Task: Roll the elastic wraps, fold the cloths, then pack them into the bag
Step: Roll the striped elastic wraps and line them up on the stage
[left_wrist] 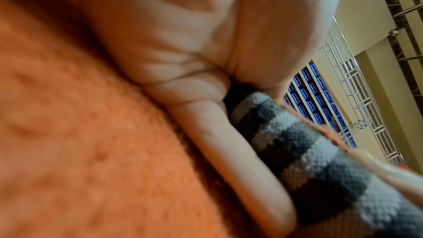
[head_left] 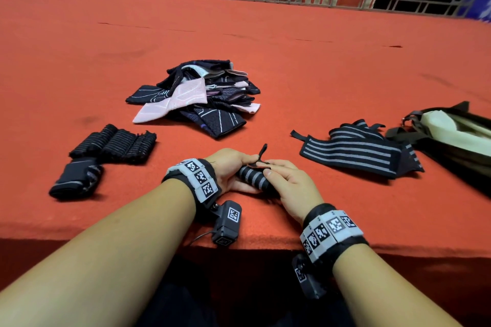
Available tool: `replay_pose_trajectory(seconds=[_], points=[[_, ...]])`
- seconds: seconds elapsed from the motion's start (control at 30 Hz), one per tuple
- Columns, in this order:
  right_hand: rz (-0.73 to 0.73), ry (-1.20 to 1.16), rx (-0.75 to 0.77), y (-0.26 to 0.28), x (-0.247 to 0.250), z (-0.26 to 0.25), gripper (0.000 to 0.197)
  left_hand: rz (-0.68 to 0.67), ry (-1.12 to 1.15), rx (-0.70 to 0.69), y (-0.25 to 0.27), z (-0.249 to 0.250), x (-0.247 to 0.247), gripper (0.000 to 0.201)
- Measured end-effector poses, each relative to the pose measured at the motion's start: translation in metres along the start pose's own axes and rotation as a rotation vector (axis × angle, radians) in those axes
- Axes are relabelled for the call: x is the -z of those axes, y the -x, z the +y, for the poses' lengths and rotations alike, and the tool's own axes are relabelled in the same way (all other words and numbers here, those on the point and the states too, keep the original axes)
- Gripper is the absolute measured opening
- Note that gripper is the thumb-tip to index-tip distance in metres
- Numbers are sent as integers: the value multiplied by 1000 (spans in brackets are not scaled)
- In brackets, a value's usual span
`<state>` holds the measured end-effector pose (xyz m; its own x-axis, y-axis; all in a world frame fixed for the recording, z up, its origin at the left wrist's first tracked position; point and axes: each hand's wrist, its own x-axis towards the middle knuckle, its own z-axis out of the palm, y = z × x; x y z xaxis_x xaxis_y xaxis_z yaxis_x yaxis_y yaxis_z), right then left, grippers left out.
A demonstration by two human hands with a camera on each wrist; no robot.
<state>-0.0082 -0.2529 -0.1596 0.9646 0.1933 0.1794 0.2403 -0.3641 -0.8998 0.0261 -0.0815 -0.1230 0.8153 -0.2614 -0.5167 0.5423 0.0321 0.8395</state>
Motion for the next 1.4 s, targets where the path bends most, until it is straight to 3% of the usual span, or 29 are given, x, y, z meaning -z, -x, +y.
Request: replay_pose_trajectory(seconds=[0.43,0.53,0.63,0.7,0.87,0.93,1.07,1.13,1.4], points=[[-169,270,45,10,-9,-4,34,11,19,7,1,0,3,29],[-157,60,12,8,-7,-10,32,-10,86,-9,-1,-2,4,33],[19,-450,-109,2,2,-13,36,-31,102,-8,-3,-3,4,37],[130,-533,-221,-3,4,-7,38,-83,63,-5,-4,-4,3,41],[177,-370,-276,-12,-1,6,26,-57,39,-41,-4,-3,2,43],[209,-360,-269,-14,-1,7,21,-82,48,-46,-3,-4,3,33],[235,-292,-264,-15,-1,11,34,-146,71,-71,-2,-6,7,22],[226,-289,-276,-16,-2,11,28,-135,75,-92,-2,-7,6,19],[143,-166,-275,-12,-3,0,46,-143,-5,-149,4,-9,6,22]])
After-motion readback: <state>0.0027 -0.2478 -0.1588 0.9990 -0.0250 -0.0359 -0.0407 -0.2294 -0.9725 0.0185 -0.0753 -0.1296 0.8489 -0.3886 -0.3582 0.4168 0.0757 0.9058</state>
